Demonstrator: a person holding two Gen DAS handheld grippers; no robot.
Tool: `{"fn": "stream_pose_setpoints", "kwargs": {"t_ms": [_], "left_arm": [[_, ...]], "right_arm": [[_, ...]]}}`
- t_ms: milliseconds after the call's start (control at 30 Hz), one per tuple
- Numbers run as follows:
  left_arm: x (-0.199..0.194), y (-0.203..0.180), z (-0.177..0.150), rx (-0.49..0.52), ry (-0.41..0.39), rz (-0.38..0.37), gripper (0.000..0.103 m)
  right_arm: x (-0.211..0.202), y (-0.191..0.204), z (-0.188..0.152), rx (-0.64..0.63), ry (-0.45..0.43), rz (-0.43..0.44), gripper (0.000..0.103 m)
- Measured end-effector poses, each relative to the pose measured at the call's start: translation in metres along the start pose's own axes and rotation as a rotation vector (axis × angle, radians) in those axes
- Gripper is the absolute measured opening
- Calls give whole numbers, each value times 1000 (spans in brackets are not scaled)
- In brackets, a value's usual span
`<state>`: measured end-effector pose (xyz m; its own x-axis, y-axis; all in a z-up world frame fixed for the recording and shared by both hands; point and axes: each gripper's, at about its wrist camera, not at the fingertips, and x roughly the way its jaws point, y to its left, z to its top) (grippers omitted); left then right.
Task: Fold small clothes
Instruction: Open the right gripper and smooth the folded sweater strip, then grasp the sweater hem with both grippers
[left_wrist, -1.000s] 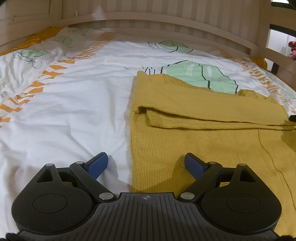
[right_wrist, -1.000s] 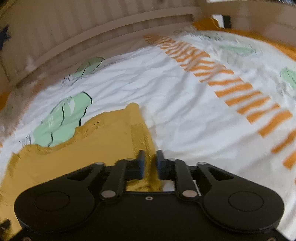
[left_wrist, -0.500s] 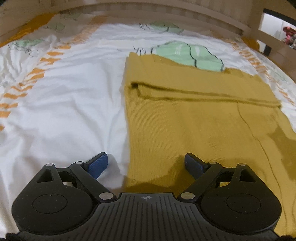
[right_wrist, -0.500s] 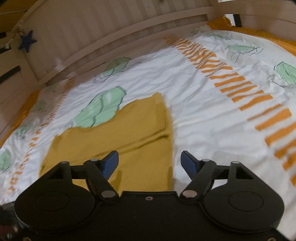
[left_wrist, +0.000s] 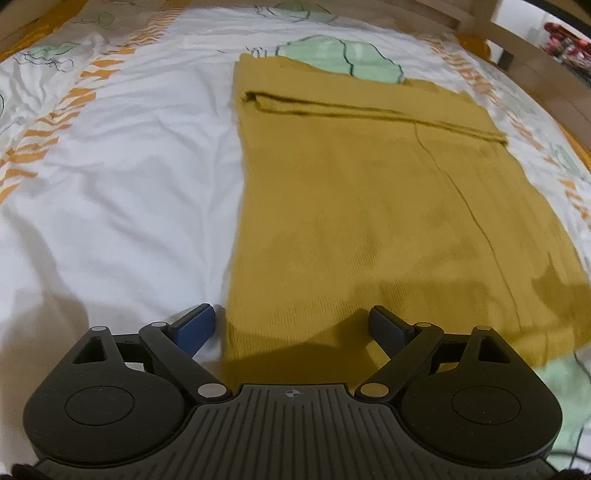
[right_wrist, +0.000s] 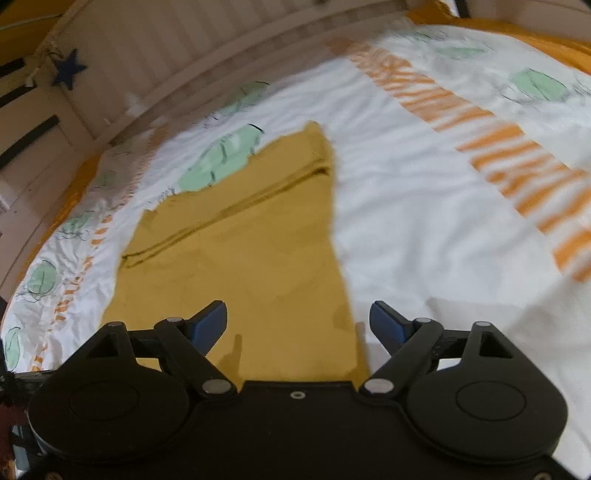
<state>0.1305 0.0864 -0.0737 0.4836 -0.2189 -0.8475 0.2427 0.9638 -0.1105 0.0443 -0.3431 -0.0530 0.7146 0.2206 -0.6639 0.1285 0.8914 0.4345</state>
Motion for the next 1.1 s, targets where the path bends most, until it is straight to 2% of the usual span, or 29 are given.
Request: {"fn": "stream_pose_setpoints", "kwargs": {"t_ms": [200, 267, 400, 567, 933, 1100], "left_arm": [[-12, -2, -20, -7, 9, -25, 90], [-14, 0, -23, -28, 27, -42, 90], [-19, 9, -26, -89, 30, -74, 90], [-22, 19, -29, -161, 28, -114, 90], [-11, 26, -26, -182, 58, -161, 90], [-8, 23, -24, -162, 69, -165, 92]], "right_arm": [[-6, -15, -16, 50, 69, -8, 89], [-6, -14, -20, 38, 81, -11, 90], [0, -6, -21, -11, 123, -9, 100], [9, -2, -23, -45, 172, 6, 103], [15, -15, -22, 25, 218, 167, 103], [20, -19, -20, 71, 235, 209, 103]]}}
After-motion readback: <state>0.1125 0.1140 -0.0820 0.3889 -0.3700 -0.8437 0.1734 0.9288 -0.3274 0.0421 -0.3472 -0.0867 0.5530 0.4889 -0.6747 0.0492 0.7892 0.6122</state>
